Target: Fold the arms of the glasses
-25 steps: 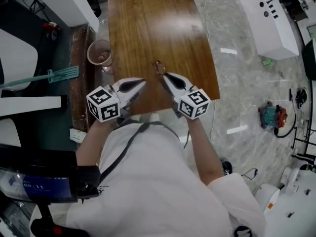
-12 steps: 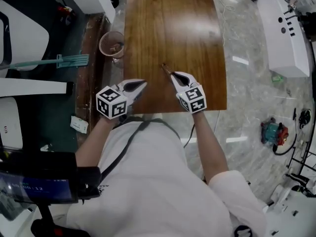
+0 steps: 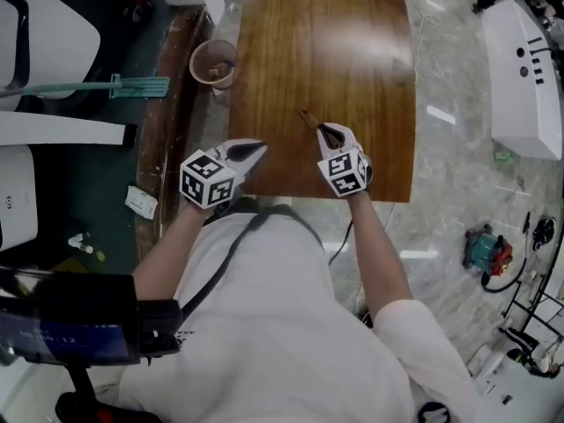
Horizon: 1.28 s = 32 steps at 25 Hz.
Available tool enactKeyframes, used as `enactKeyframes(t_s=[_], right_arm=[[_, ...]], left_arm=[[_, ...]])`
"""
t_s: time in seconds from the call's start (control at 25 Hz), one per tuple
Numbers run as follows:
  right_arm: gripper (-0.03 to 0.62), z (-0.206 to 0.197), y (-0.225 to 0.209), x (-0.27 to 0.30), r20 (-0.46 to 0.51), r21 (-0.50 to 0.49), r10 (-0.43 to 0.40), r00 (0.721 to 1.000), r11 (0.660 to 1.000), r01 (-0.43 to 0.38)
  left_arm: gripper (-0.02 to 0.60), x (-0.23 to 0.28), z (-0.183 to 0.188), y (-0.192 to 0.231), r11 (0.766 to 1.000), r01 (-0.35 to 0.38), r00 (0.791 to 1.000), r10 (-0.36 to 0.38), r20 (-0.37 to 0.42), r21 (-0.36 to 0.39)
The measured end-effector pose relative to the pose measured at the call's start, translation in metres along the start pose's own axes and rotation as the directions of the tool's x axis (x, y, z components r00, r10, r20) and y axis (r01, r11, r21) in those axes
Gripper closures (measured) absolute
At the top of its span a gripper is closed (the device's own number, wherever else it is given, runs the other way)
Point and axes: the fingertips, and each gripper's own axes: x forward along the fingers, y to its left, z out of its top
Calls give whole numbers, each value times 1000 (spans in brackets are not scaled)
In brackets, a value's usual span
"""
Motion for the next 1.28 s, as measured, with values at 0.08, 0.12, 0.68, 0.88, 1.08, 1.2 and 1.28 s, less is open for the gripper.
enactKeyframes(t_s=[0.08, 0.12, 0.68, 0.88, 1.08, 1.2, 1.28], right_arm=[[563, -4, -4, 6, -12, -65, -21, 1000, 998, 20], [563, -6, -5, 9, -19, -94, -29, 999, 995, 27], [558, -37, 9, 44, -86, -298, -113, 990, 951, 83], [455, -39, 19, 41, -105, -269, -94, 990, 961, 63], [434, -31, 27, 18, -90, -180, -99, 991, 980, 81], [474, -8, 26, -11, -10, -16, -138, 990, 990, 138], [525, 8, 28, -36, 46, 93, -167, 985, 982, 162]], left_arm=[[575, 1, -3, 3, 1000, -26, 1000, 26, 1, -7], [575, 1, -5, 3, 999, -37, 999, 37, 3, -10], [575, -25, -27, 13, 990, -133, 991, 133, -5, -52], [575, -32, -22, 13, 992, -123, 992, 123, 10, -33], [575, -36, -11, 8, 997, -72, 997, 72, 33, -9], [575, -34, 2, 0, 999, -28, 998, 27, 54, 21], [575, -32, 12, -9, 999, 1, 997, -4, 71, 41]])
